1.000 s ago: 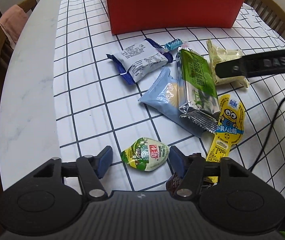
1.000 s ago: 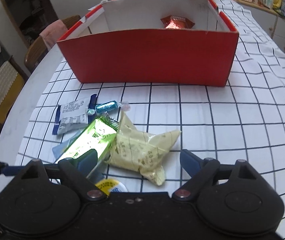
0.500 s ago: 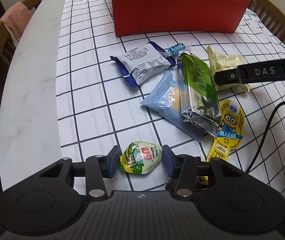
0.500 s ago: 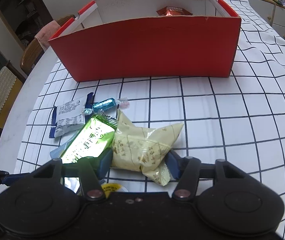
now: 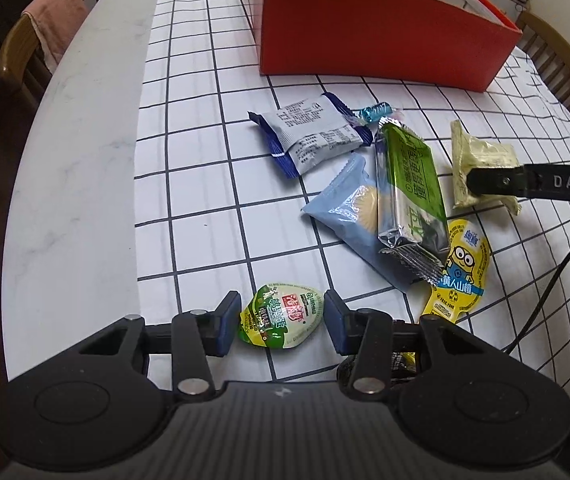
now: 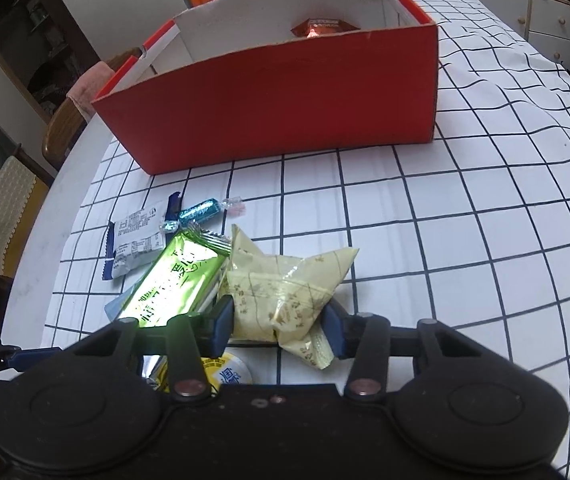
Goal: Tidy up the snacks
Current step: 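Carry green round packet with left tool while right tool carries yellow bag to box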
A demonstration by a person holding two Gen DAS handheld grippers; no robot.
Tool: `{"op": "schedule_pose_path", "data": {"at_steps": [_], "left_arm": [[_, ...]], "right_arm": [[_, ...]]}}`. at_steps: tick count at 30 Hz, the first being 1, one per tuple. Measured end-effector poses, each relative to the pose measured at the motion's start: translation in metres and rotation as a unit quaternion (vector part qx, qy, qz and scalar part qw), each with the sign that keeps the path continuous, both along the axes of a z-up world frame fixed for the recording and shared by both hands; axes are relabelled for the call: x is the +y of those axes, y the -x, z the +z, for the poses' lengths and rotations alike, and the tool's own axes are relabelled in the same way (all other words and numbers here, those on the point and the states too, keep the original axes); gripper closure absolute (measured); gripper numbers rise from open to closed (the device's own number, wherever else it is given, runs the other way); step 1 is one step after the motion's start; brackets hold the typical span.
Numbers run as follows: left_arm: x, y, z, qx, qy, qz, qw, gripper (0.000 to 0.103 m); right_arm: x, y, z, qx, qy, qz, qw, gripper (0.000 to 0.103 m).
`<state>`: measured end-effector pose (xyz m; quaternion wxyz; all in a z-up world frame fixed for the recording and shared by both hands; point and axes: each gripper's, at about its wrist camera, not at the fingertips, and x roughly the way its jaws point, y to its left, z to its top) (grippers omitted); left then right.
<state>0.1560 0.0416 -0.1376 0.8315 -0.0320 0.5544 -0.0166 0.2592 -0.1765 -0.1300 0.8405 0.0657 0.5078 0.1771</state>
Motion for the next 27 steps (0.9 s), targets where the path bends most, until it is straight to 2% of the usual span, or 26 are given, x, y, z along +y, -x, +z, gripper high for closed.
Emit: {"op": "schedule_pose_path", "data": {"at_steps": [6, 15, 27], "left_arm": [[0.004, 0.001, 0.010, -0.009, 0.004, 0.009, 0.9999, 0.059], [0.001, -0.005, 0.045, -0.047, 0.006, 0.009, 0.9988, 0.059], [-0.015, -0.044, 0.094, -0.113, -0.013, -0.015, 0.9934, 0.059]], "right_arm": [[-0.006, 0.005, 0.011, -0.006, -0.011, -0.002, 1.000, 0.057], [-0.014, 0.008, 0.043, -0.030, -0.018, 0.005, 0.999, 0.057], [-0.018, -0.016, 0.086, -0.087, -0.006, 0.026, 0.996, 0.057]]}}
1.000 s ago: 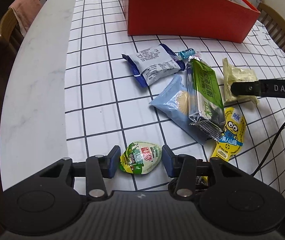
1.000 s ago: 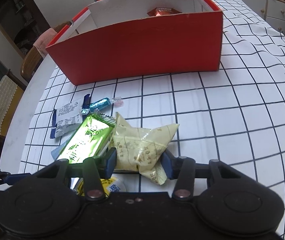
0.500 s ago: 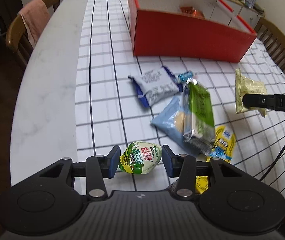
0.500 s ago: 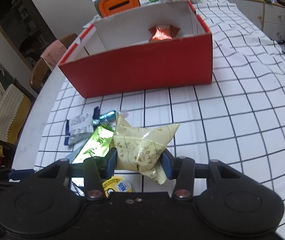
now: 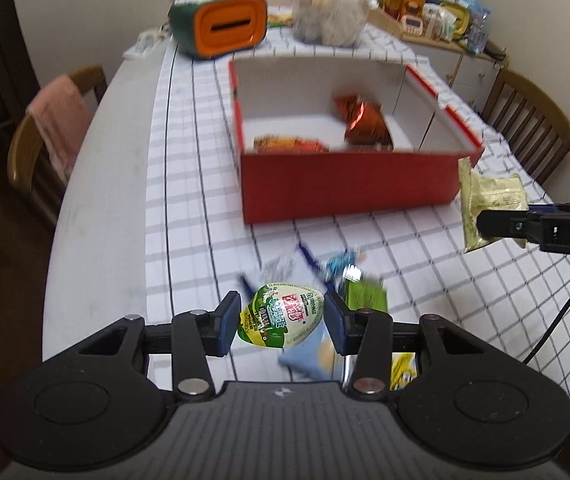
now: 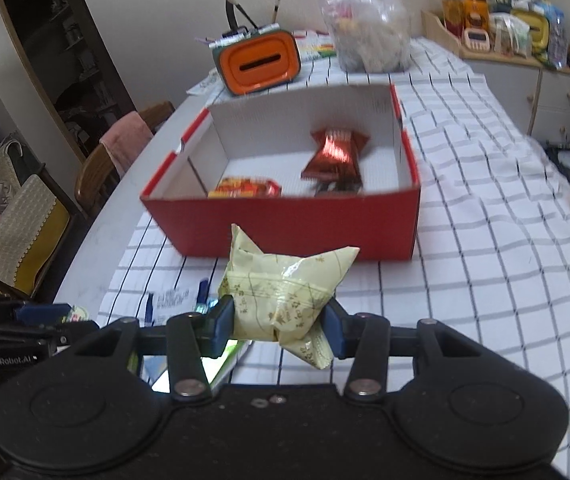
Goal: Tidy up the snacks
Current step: 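Carry green round packet with left tool while right tool carries yellow bag to box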
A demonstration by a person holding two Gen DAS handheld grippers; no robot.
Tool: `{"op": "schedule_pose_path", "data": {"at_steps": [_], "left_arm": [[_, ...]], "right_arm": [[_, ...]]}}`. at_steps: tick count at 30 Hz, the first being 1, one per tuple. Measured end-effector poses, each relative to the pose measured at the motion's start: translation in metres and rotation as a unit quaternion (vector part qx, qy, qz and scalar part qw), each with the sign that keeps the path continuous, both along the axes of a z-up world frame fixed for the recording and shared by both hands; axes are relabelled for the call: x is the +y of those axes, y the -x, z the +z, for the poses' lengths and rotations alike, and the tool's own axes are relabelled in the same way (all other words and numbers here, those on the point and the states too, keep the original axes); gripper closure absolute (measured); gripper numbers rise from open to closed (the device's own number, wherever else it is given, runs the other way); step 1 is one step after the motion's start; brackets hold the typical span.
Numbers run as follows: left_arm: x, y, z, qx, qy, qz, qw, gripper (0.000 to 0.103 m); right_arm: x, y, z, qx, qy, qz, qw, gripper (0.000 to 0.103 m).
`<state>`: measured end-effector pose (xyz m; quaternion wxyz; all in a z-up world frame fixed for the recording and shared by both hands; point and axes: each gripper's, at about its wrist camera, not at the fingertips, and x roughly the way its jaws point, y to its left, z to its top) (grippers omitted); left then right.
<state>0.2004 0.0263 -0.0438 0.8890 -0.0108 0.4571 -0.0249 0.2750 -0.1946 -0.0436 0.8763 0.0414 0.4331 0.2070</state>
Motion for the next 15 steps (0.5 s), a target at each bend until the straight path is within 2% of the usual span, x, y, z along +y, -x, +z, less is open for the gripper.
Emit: {"op": "schedule_pose_path", "data": {"at_steps": [10, 15], "left_arm": [[-0.024, -0.046, 0.036, -0.050, -0.022, -0.025, 0.9982, 0.059], [-0.034, -0.075, 0.044, -0.062, -0.034, -0.022, 0.9973, 0.059]], "right_arm": [[-0.006, -0.040, 0.025, -0.043, 0.009, 0.003, 0.999, 0.057], [-0.007, -0.063, 0.032, -0.056, 0.013, 0.005, 0.998, 0.057]]}}
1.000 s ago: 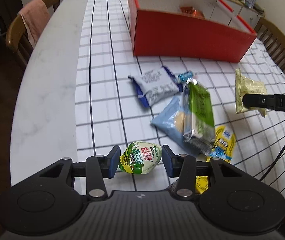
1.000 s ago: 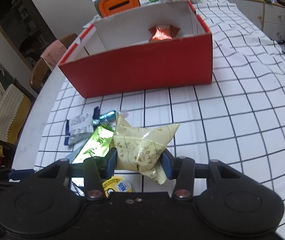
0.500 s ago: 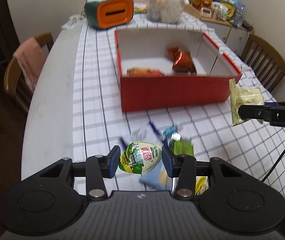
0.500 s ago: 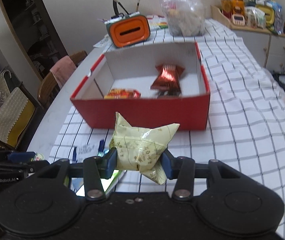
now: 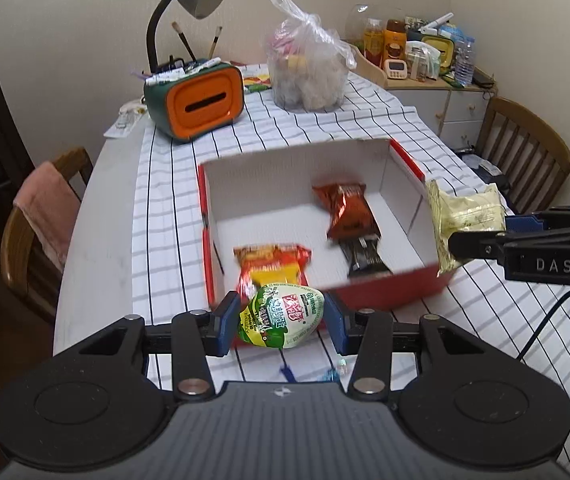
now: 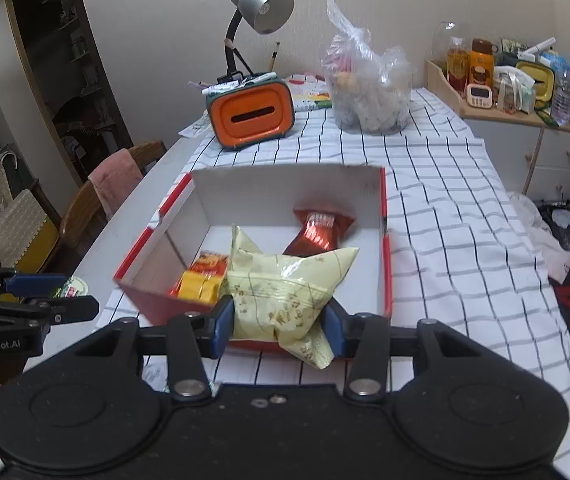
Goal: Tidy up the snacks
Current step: 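Carry green round packet with left tool while right tool carries yellow bag to box, then open both tools to drop the green packet and yellow bag into the box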
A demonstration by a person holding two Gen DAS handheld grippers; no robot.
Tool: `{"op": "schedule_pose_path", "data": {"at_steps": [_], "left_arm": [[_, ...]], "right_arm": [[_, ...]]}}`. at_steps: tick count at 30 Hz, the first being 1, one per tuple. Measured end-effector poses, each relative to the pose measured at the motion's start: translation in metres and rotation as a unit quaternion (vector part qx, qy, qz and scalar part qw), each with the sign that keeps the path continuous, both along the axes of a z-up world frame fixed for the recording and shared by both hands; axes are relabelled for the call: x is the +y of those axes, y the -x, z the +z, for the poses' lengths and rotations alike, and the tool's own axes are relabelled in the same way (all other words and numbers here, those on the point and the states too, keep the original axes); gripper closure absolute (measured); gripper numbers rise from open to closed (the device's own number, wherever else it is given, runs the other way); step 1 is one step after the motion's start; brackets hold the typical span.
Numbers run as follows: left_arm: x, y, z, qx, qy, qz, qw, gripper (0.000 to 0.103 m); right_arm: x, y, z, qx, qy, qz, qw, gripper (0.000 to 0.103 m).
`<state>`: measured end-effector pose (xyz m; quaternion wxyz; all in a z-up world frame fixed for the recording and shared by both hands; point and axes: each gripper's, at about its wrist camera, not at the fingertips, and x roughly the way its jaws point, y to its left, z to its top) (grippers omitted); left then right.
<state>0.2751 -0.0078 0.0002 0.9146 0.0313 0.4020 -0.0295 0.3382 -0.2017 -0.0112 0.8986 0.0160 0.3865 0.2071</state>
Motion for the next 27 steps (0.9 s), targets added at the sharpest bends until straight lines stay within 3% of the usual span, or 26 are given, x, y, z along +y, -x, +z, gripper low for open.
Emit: {"op": "schedule_pose_path", "data": {"at_steps": [12, 27], "left_arm": [[-0.010, -0.067, -0.014, 0.015, -0.037, 0.024, 0.9989, 0.059], [-0.018, -0.133, -0.067, 0.082, -0.073, 0.041, 0.9931, 0.058]], "right_arm": [[0.006, -0.053, -0.012, 0.005, 0.024, 0.022, 0.999, 0.057], [0.039, -0.115, -0.058, 0.044, 0.080, 0.071, 0.993, 0.057]]}}
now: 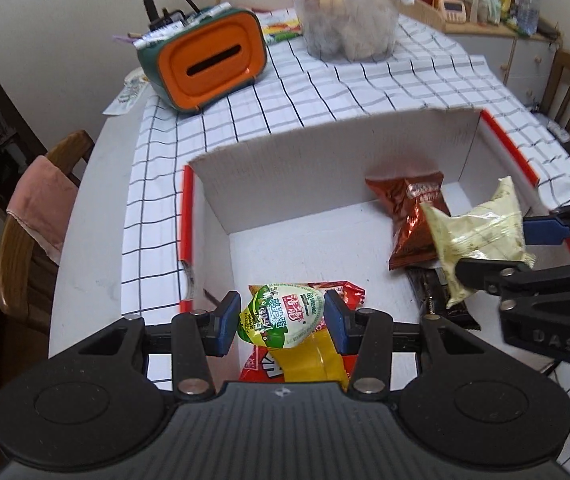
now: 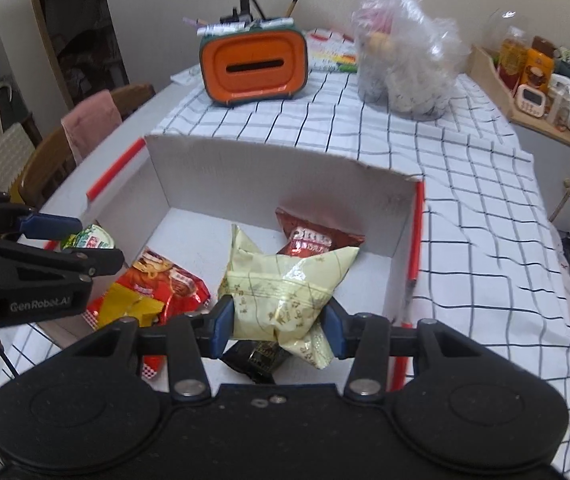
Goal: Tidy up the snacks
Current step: 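Open both tools to drop the green packet and yellow bag into the box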
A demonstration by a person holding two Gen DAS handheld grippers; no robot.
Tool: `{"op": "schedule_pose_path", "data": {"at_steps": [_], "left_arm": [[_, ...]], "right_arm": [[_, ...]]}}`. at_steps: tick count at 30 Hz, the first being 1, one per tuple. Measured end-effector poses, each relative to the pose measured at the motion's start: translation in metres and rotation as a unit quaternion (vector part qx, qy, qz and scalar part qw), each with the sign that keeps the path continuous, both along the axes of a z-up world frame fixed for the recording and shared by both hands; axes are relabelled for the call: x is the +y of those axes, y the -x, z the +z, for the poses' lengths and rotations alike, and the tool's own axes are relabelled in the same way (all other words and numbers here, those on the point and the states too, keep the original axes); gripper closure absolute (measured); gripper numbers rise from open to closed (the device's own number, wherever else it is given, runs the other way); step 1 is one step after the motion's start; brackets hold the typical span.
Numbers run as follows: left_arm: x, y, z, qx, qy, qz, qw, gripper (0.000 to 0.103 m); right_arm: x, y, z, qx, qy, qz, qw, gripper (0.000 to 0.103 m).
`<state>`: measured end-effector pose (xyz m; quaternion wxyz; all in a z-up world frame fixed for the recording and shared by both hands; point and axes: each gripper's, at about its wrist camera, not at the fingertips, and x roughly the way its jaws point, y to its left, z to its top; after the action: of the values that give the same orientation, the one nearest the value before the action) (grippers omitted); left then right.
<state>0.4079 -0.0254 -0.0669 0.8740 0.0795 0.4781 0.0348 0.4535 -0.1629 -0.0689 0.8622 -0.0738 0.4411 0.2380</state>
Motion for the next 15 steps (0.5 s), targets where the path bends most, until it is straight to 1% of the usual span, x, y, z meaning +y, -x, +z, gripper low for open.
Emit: {"op": "schedule_pose_path", "data": {"at_steps": [9, 15], "left_arm": [[-0.006, -0.014, -0.026, 0.037, -0.009, -0.003, 0.9993, 0.058], [-0.005, -0.014, -0.034, 0.048, -0.011, -0.001, 0.9988, 0.057]], "right_arm": [[0.016, -0.007, -0.027, 0.025, 0.022, 0.024, 0.999, 0.057], [0.019, -0.006, -0.035, 0.036, 0.026, 0.024, 0.999, 0.057]]}}
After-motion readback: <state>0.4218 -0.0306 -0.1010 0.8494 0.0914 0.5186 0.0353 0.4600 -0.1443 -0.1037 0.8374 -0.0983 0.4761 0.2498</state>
